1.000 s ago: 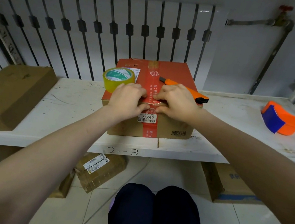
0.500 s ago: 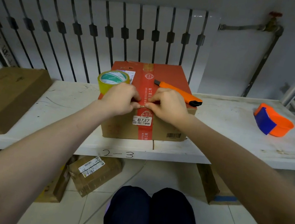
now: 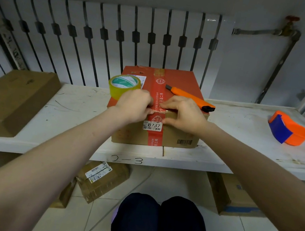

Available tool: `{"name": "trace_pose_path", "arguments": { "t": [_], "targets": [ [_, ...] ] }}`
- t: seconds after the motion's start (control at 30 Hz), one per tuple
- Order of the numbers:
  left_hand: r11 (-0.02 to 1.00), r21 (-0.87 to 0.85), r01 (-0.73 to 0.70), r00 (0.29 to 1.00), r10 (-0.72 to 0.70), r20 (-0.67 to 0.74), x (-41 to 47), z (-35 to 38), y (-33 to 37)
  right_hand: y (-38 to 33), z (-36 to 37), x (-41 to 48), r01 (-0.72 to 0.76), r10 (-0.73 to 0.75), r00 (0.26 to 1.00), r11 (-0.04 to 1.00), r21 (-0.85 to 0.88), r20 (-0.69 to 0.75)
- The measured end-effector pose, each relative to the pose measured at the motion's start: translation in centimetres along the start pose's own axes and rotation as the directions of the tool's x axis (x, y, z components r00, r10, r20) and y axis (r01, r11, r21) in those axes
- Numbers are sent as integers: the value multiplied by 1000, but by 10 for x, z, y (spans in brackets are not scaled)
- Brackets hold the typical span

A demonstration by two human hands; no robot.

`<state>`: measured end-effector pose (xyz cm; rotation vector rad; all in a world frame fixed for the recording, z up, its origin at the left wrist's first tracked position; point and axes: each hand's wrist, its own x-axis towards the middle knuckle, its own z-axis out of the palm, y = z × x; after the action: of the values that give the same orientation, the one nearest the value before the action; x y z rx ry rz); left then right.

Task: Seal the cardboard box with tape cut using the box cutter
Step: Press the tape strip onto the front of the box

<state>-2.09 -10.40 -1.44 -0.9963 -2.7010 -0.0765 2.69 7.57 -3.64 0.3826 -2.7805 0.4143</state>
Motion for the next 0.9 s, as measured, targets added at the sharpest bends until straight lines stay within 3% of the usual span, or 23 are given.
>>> {"name": "trace_pose_path", "arguments": {
  "t": [0.1, 0.33, 0.43, 0.7, 0.9],
  "targets": [
    [993, 98, -63, 997, 68, -41, -4, 1, 1, -11, 15, 0, -44, 16, 991, 977, -208, -134],
    [990, 113, -82, 995, 87, -39, -6, 2, -2, -19, 41, 4, -63, -64, 940, 933, -354, -336],
    [991, 106, -77, 995, 83, -58, -9, 5, -1, -23, 44, -1, -52, -100, 941, 902, -429, -325],
    [998, 63, -5, 995, 11, -103, -15, -1, -4, -19, 16, 6, 81, -164, 980, 851, -519, -114],
    [985, -80, 151, 915, -170, -366, -7, -14, -25, -23, 18, 11, 5, -98, 979, 889, -458, -180]
  ]
}}
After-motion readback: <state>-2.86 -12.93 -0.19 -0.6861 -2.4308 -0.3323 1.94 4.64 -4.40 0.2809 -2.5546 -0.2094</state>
